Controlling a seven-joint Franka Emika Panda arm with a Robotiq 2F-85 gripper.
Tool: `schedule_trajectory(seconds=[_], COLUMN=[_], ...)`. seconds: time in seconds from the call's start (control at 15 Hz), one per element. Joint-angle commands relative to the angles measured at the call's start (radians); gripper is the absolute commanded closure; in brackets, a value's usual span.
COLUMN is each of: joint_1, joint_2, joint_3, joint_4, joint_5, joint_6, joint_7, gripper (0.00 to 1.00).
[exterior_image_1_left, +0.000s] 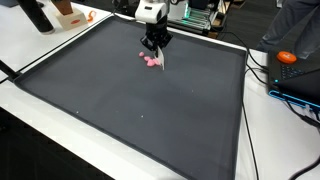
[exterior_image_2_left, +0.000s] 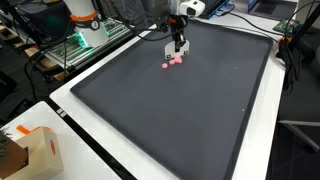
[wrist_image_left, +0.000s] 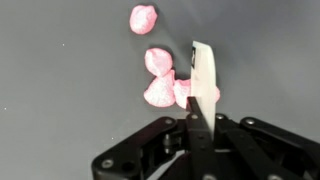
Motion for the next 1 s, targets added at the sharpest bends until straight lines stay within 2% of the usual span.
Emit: schedule_trajectory(seconds=[0.0,0.47,0.93], joint_1=[-0.009,0.005,-0.061], joint_2=[0.036,0.055,0.011], joint_3=[0.033,0.020,0.021], joint_4=[0.012,0.042,-0.018], joint_5=[0.015,-0.037,0.012], joint_6=[0.045,-0.005,-0.036], joint_7=[-0.016,0.040,-0.056], gripper=[0.99,0.99,0.99])
